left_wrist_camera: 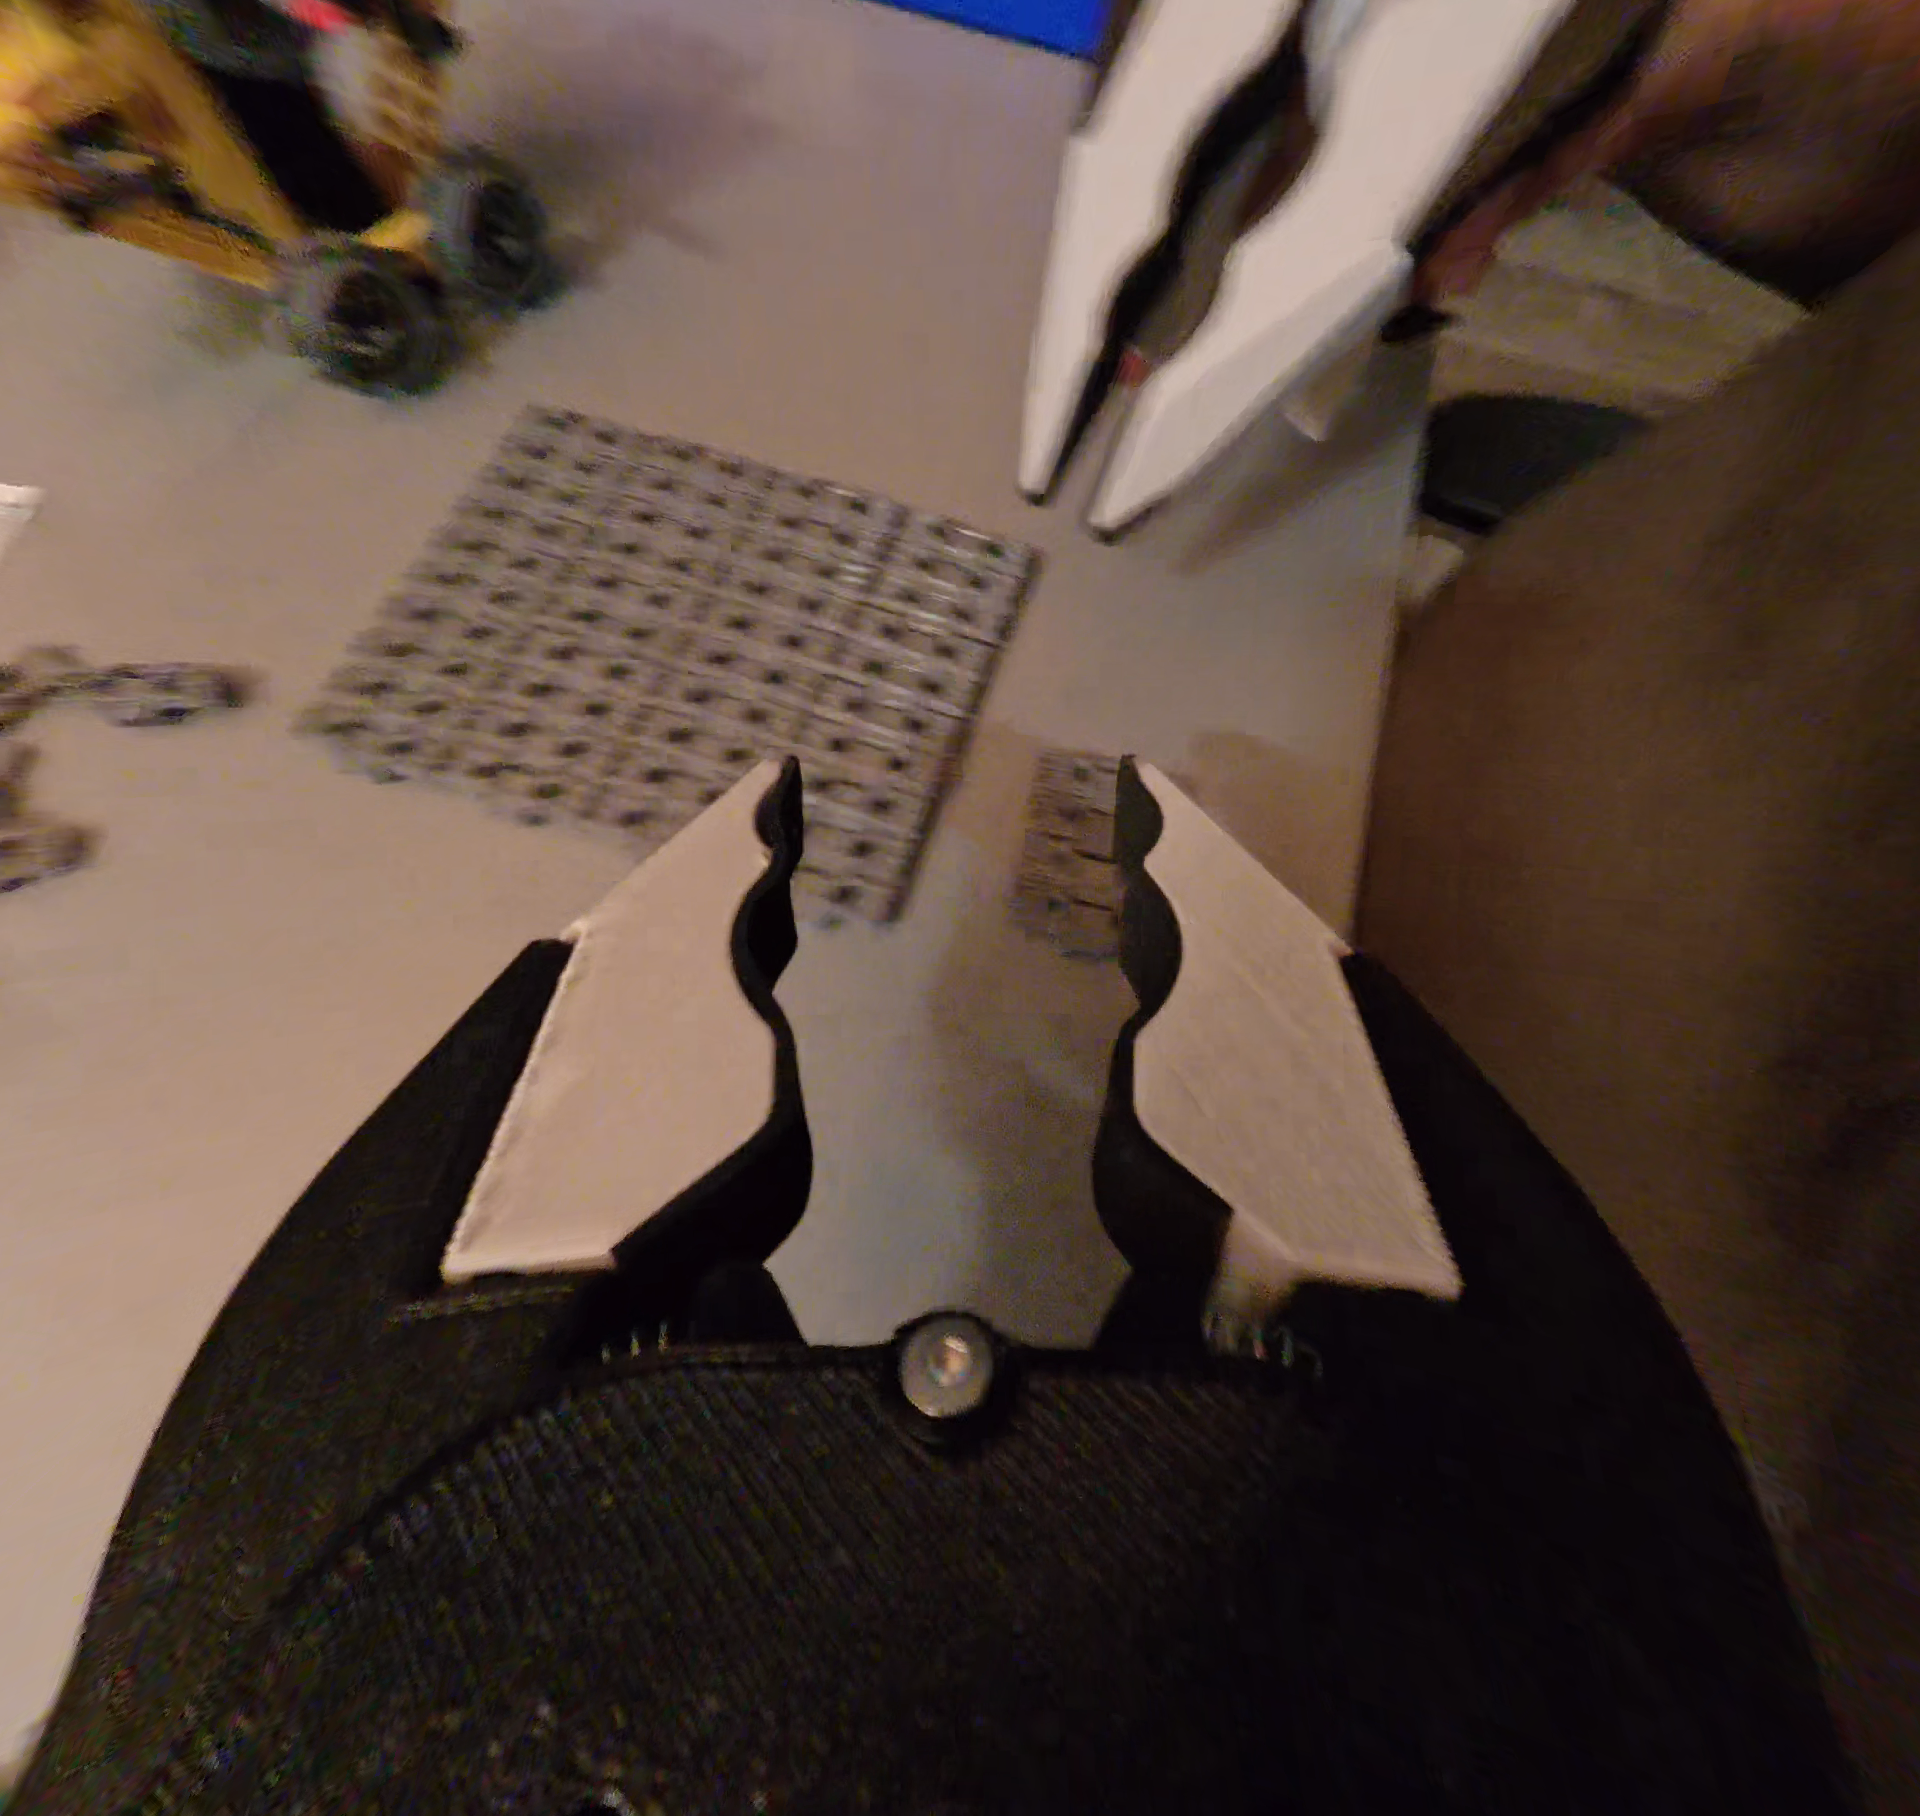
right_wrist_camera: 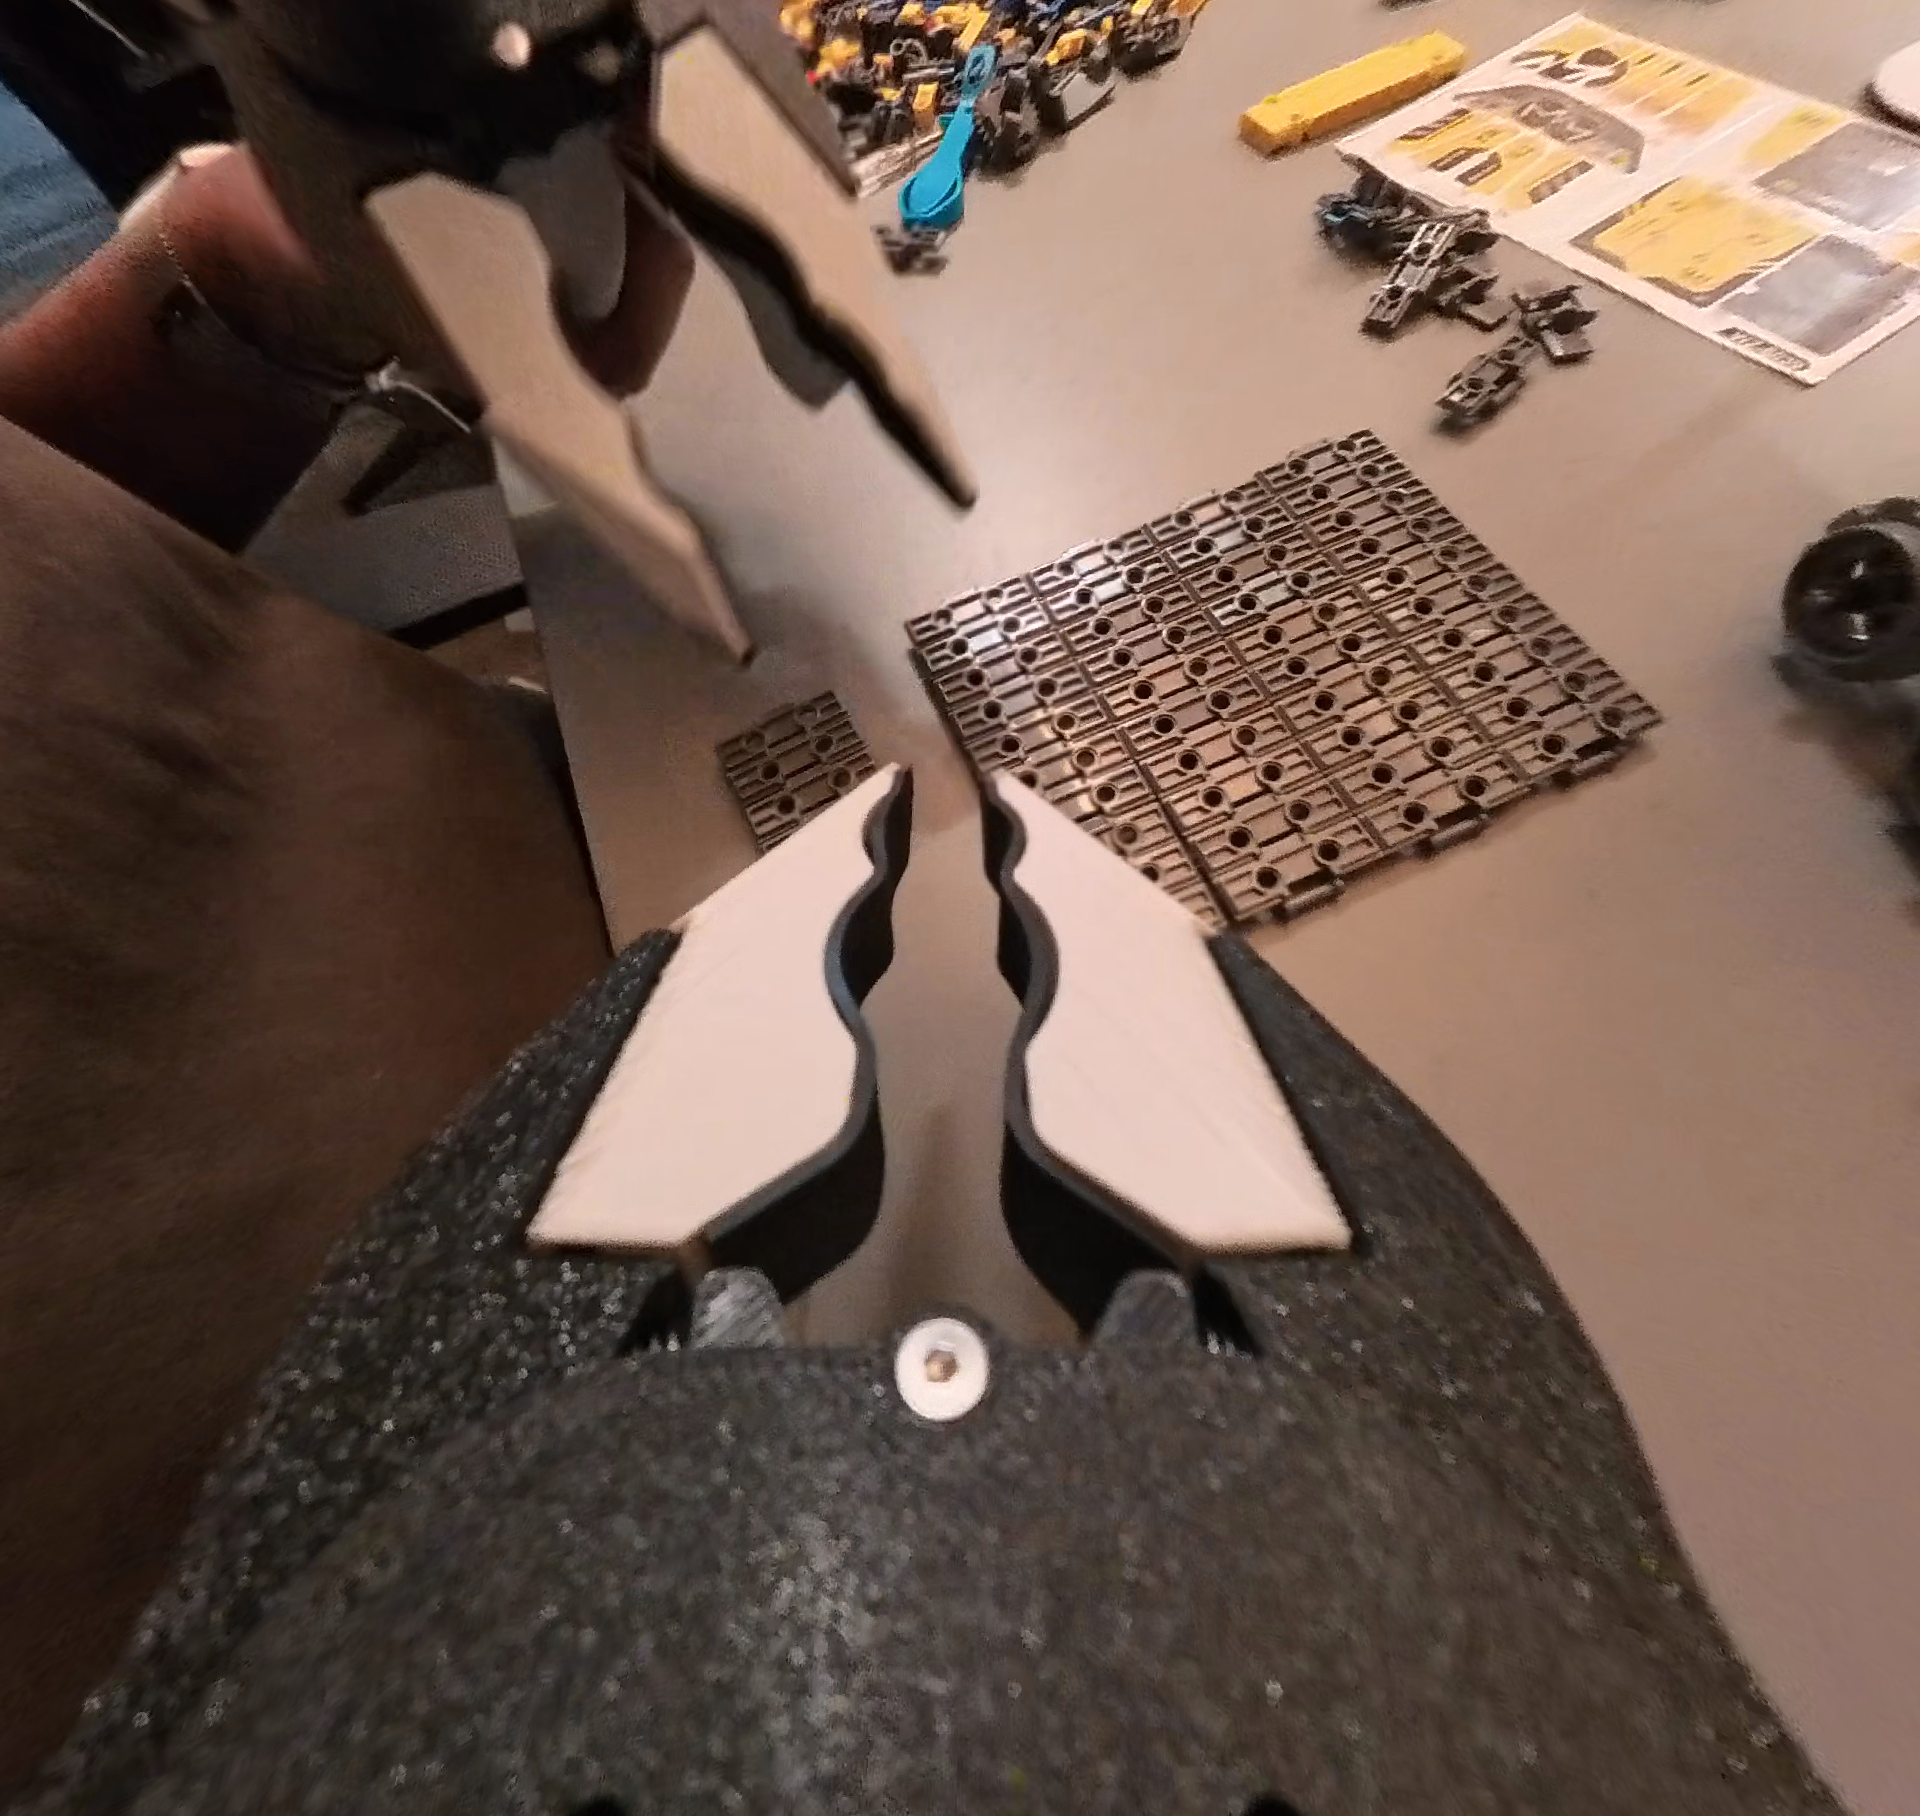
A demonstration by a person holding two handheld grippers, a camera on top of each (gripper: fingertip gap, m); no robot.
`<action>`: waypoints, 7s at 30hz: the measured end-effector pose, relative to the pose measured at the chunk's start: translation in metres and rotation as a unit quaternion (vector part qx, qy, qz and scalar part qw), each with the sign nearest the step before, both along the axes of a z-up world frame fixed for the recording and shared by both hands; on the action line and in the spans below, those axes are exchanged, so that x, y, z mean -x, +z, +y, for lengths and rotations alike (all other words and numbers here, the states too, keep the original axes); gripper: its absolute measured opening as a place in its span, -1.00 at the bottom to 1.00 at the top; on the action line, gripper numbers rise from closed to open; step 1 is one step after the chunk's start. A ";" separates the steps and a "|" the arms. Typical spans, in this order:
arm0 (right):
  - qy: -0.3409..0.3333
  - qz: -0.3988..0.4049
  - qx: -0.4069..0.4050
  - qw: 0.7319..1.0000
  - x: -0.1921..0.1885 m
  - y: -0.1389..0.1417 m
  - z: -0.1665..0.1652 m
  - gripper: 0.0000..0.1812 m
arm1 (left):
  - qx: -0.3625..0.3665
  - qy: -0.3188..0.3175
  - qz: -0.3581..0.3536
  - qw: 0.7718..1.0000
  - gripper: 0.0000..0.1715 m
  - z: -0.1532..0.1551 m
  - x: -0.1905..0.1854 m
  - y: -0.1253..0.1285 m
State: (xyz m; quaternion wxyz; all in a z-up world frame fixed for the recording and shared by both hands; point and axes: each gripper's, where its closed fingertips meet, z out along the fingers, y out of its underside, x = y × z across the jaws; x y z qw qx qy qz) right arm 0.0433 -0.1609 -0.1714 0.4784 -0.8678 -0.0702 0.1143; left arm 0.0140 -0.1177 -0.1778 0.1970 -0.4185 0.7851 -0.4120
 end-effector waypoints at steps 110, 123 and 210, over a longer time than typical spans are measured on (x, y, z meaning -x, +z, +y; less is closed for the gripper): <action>0.172 -0.085 0.072 0.979 0.037 -0.048 -0.003 -0.46 | -0.049 -0.121 0.054 0.990 -0.55 -0.044 0.013 -0.049; 0.146 -0.051 0.082 0.985 0.034 -0.045 0.000 -1.00 | -0.048 -0.123 0.056 0.990 -0.55 -0.043 0.013 -0.049; -0.038 -0.107 -0.099 0.989 -0.008 0.007 0.017 -0.82 | -0.102 -0.020 0.079 0.991 -0.46 0.057 0.040 -0.033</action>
